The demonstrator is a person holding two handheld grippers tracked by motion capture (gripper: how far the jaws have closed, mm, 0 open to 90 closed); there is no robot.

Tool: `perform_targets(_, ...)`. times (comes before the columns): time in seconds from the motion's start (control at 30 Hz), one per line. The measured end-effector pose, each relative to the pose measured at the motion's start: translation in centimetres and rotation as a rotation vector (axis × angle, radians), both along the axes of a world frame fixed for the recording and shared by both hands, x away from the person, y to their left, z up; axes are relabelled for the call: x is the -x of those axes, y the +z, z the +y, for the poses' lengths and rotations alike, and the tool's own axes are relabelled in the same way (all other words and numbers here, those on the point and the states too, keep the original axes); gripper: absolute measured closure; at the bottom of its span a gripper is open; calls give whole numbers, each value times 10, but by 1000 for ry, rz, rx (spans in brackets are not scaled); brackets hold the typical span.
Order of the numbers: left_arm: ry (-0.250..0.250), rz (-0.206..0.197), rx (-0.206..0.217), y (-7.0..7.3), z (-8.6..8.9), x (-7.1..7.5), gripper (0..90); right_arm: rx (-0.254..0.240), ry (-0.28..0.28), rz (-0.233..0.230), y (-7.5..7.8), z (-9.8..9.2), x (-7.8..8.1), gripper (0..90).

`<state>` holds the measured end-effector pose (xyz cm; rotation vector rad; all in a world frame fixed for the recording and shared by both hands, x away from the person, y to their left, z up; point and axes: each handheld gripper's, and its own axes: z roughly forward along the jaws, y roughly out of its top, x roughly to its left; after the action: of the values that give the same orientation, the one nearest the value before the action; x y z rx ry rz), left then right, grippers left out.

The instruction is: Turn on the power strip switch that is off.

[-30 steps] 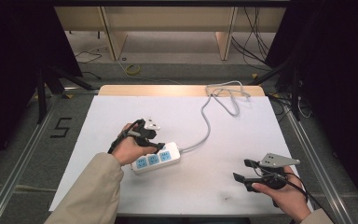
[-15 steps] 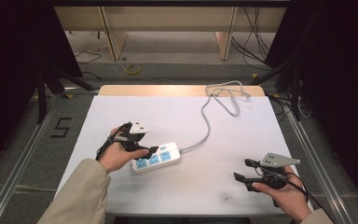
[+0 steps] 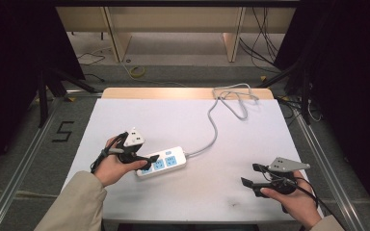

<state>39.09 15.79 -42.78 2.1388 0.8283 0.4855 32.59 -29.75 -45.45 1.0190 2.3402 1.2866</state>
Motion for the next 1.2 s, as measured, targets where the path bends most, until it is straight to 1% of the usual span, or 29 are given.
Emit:
perform_targets(0.1, 2, -4, 9, -1, 4, 4, 210, -2, 0, 0, 0, 0, 0, 284)
perform_targets(0.17, 4, -17, 9, -2, 7, 7, 212, -4, -1, -1, 0, 0, -1, 283)
perform_targets(0.23, 9, -19, 11, -2, 11, 9, 213, -4, -2, -2, -1, 0, -1, 284)
perform_targets(0.43, 26, -15, 19, -7, 23, 16, 209, 0, -3, 0, -1, 0, -1, 283)
perform_targets(0.7, 43, -12, 13, -17, 38, 25, 200, 3, -3, 0, -1, 0, -2, 282)
perform_targets(0.87, 57, 0, 7, -22, 45, 31, 197, 3, -3, -2, -2, 0, -2, 281)
perform_targets(1.07, 84, -1, 11, -24, 52, 33, 195, 5, -2, -1, -2, -1, -2, 281)
perform_targets(1.2, 91, -5, 16, -24, 51, 33, 195, 4, -6, 2, -2, -2, -2, 281)
